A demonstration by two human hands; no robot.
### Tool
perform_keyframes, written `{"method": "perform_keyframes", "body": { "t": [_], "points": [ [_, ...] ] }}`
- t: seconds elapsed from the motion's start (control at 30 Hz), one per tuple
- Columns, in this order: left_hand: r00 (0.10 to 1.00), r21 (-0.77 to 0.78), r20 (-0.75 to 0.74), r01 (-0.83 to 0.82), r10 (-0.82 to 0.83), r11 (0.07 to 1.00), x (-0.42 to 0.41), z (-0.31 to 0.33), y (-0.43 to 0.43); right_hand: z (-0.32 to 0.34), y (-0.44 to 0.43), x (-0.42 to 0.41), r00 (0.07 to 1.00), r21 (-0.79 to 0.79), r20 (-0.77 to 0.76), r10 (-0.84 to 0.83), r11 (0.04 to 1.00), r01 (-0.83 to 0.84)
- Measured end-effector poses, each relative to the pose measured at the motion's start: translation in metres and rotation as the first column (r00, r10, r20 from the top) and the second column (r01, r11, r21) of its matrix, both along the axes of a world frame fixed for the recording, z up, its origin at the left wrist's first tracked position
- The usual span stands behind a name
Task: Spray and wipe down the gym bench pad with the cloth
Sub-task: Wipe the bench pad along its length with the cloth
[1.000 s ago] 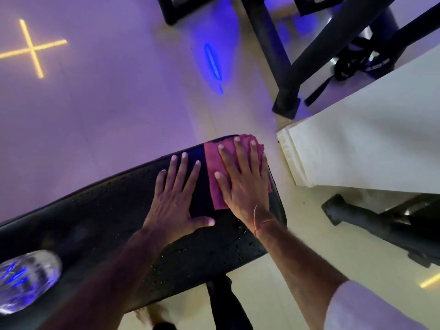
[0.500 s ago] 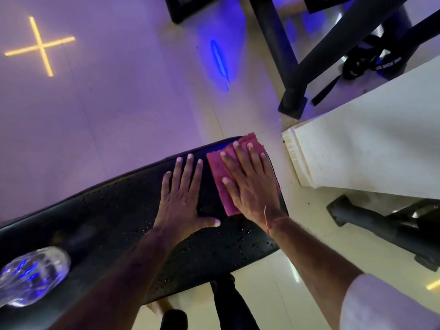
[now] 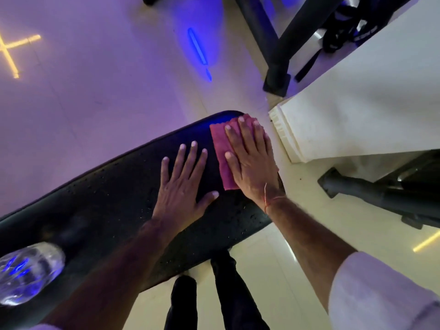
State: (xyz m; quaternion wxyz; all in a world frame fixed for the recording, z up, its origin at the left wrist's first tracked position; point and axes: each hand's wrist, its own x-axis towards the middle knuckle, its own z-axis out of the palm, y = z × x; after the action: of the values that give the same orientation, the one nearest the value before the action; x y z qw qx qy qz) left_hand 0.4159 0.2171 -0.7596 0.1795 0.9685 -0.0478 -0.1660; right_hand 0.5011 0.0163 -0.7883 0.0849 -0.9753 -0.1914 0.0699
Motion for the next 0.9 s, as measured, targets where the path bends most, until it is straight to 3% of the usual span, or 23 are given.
{"method": "perform_keyframes", "body": {
  "t": [0.13,0.2,0.3,0.37,0.47,0.53,0.7,0.8,0.9],
  "points": [
    [1.000,0.007,0.024,0.009,-0.009,1.000,-0.010,-0.004,-0.011,0.004,-0.023,-0.090,0.999,-0.009,-0.022,-0.046,0.999,0.046],
    [1.000,0.023,0.031,0.005,-0.006,1.000,-0.010,-0.008,-0.010,0.005,-0.023,-0.081,0.997,-0.021,-0.042,-0.062,0.998,0.061],
    [0.997,0.045,0.054,0.047,-0.049,0.998,-0.011,-0.016,-0.006,0.002,-0.014,-0.056,0.967,0.016,-0.046,-0.250,0.968,0.251],
    [0.995,0.056,0.066,0.075,-0.079,0.996,-0.018,-0.017,-0.004,-0.001,-0.006,-0.081,0.946,0.031,-0.012,-0.324,0.946,0.324],
    [0.989,0.075,0.071,0.124,-0.130,0.989,-0.031,-0.015,-0.001,0.002,-0.004,-0.140,0.969,0.011,-0.012,-0.247,0.969,0.247],
    [0.988,0.074,0.065,0.136,-0.141,0.988,-0.032,-0.015,0.001,0.005,-0.012,-0.126,0.973,0.024,-0.024,-0.228,0.973,0.228],
    [0.988,0.124,0.073,0.125,-0.135,0.984,-0.034,-0.022,-0.002,0.000,0.007,-0.111,0.831,0.070,0.019,-0.557,0.829,0.554],
    [0.990,0.114,0.079,0.110,-0.119,0.987,-0.035,-0.020,-0.006,-0.002,0.020,-0.160,0.864,0.096,0.011,-0.503,0.861,0.499],
    [0.993,0.090,0.060,0.093,-0.098,0.992,-0.036,-0.017,-0.010,-0.003,0.006,-0.141,0.853,0.112,-0.017,-0.521,0.847,0.519]
  ]
}}
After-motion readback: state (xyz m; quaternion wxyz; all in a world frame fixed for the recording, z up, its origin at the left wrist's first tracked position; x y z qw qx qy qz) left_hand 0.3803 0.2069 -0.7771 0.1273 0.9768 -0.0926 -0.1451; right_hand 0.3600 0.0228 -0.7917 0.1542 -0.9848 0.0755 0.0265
